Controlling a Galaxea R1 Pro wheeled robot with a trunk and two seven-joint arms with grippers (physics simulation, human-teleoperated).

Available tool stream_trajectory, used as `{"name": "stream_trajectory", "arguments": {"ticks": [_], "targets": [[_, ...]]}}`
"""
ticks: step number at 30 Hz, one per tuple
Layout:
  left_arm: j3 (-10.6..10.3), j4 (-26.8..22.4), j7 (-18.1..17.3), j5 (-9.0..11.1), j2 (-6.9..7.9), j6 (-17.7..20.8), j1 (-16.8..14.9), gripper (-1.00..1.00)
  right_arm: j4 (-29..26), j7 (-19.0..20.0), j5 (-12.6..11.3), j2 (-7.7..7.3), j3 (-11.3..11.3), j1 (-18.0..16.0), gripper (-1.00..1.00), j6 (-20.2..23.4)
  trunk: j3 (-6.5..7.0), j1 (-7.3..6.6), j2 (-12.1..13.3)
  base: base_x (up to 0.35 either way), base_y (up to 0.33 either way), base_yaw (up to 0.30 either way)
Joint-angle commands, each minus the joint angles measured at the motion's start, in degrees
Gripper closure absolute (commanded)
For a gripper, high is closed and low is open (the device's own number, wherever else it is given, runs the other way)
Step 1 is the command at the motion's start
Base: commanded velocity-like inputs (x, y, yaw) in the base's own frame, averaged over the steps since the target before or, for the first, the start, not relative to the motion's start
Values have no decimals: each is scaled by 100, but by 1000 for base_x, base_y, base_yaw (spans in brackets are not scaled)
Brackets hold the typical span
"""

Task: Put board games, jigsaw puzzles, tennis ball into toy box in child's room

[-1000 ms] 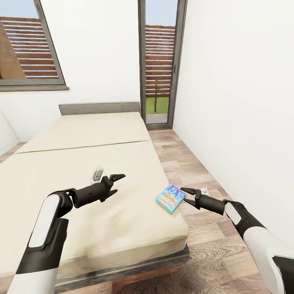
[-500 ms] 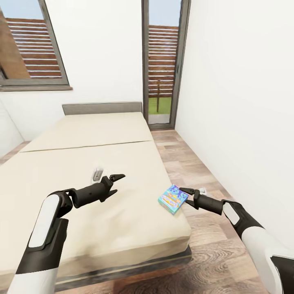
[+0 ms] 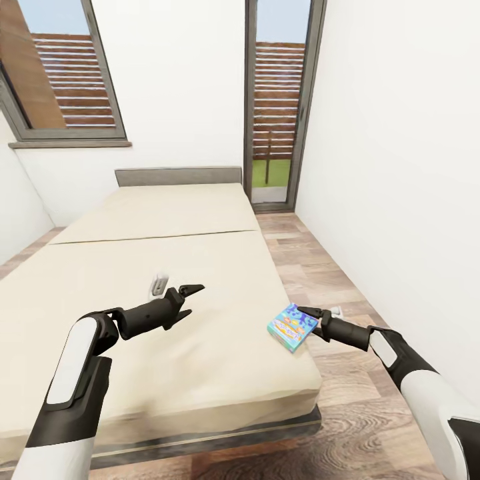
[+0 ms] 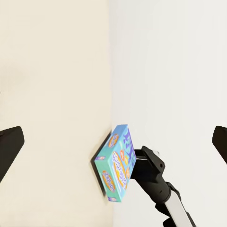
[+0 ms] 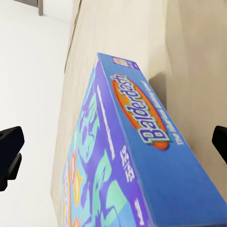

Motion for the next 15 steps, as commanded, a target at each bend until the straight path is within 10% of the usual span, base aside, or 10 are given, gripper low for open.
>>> {"name": "stream_trajectory", "arguments": {"ticks": [1, 12, 13, 15], "targets": [[11, -1, 59, 57, -7, 23, -6, -100, 2, 11, -52, 162, -5, -2, -100, 82, -5, -1, -2, 0, 0, 31], [8, 0, 59, 57, -7, 23, -6, -100, 2, 11, -51, 163, -5, -2, -100, 82, -4, -1, -2, 0, 0, 16], [8, 0, 59, 57, -7, 23, -6, -100, 2, 11, -51, 163, -5, -2, 100, 82, -4, -1, -2, 0, 0, 6], [9, 0, 59, 57, -7, 23, -6, -100, 2, 11, -52, 164, -5, -3, 100, 82, -4, -1, -2, 0, 0, 5]]}}
